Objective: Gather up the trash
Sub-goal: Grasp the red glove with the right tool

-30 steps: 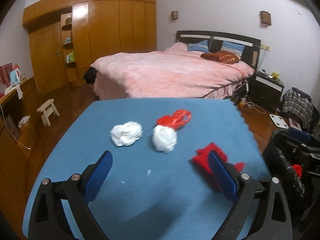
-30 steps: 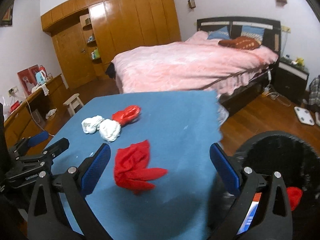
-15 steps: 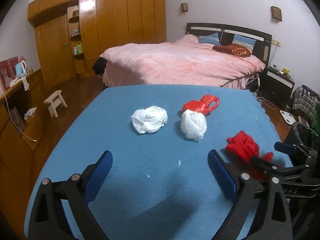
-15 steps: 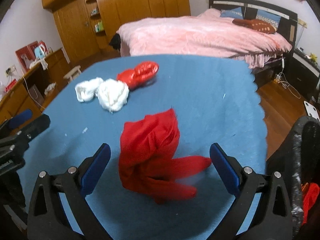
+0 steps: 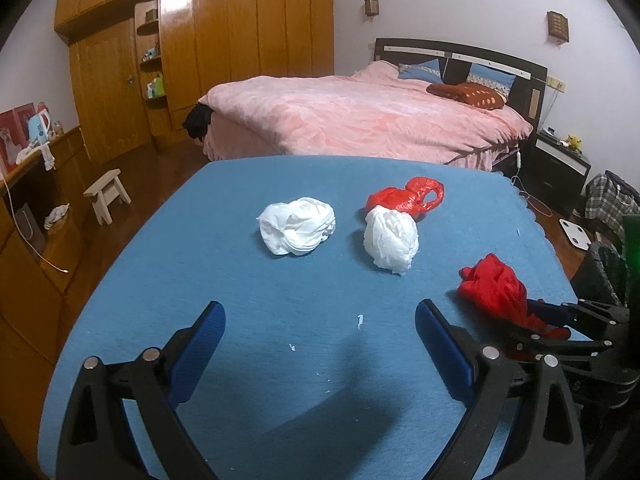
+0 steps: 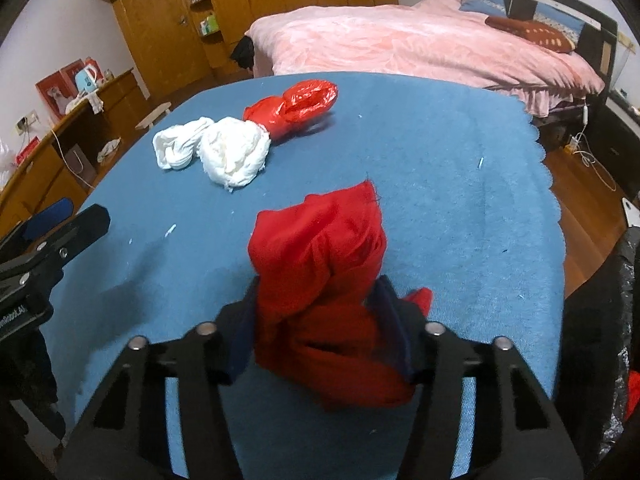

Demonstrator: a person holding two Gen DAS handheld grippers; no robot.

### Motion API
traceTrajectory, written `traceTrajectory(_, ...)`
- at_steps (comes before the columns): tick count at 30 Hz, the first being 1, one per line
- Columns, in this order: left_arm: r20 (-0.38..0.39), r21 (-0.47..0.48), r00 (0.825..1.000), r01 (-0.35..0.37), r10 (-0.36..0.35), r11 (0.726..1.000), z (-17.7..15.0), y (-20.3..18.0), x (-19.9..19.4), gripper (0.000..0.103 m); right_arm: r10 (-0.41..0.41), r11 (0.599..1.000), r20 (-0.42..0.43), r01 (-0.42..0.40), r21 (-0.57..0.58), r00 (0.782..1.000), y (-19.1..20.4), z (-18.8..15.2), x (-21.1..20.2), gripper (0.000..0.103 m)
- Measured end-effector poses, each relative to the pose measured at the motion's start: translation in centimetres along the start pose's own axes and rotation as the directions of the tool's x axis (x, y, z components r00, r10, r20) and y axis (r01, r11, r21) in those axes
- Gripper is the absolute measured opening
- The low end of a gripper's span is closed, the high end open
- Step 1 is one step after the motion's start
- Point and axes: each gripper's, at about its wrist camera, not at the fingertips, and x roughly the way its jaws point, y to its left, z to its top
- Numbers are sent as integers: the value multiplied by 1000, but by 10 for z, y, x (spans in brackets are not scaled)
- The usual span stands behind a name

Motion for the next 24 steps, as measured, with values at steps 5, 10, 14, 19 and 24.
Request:
traceTrajectory(5,-6,-4,1000,8,-8,1000,0,-3,3,94,20,1000,-1,-20,-3,1000,0,-1,-2,22)
traceTrajectory(10,-2,0,1000,15,-15,1000,3,-7,3,94,36,999,26,-36,-2,999,-4,3,-11,19)
traceTrajectory(14,10,2,1000,25,-25,1000,11,-11,7,93,34,999,65,-35,11,997,-10,13,-20,19)
traceTrajectory(19,40,12,998,47,-47,999,26,-22,16,90,9,999,98,-12,31,995,-25,33,-23,19)
traceTrajectory(24,38,26,997,63,-64,998,42,-36,39,87,-19,998,113,12,64,993,-40,47,-17,19)
